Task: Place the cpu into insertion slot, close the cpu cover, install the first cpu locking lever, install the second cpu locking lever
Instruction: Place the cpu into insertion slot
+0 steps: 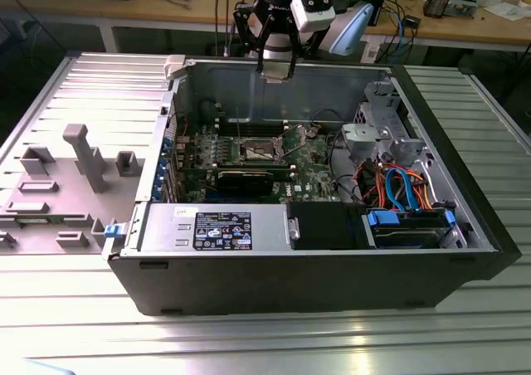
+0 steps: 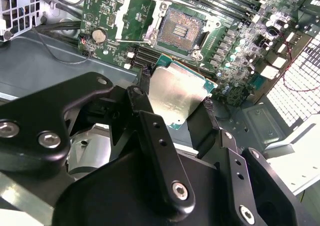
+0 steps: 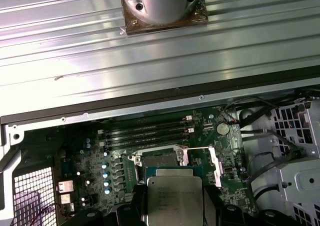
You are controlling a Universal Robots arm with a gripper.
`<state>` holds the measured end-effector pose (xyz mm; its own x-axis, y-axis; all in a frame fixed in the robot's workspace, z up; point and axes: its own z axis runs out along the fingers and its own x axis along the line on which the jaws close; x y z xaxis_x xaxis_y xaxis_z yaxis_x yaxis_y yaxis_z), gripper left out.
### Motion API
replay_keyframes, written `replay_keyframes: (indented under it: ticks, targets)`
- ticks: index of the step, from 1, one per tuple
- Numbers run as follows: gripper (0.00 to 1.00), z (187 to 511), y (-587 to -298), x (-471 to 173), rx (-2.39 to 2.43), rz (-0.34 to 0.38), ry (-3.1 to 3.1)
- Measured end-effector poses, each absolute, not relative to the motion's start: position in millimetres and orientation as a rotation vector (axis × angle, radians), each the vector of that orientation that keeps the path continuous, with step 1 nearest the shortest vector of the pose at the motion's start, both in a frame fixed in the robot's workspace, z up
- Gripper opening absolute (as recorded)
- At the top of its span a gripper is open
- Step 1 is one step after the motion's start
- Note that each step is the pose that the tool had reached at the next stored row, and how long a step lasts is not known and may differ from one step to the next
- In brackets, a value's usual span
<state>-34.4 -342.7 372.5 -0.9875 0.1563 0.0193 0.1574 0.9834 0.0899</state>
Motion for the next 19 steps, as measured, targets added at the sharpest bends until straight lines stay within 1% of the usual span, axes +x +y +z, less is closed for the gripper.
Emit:
replay_keyframes:
  ticks: [19]
  targets:
    - [0.55,372.5,-342.6,-34.4,-0.277,-0.143,-3.115]
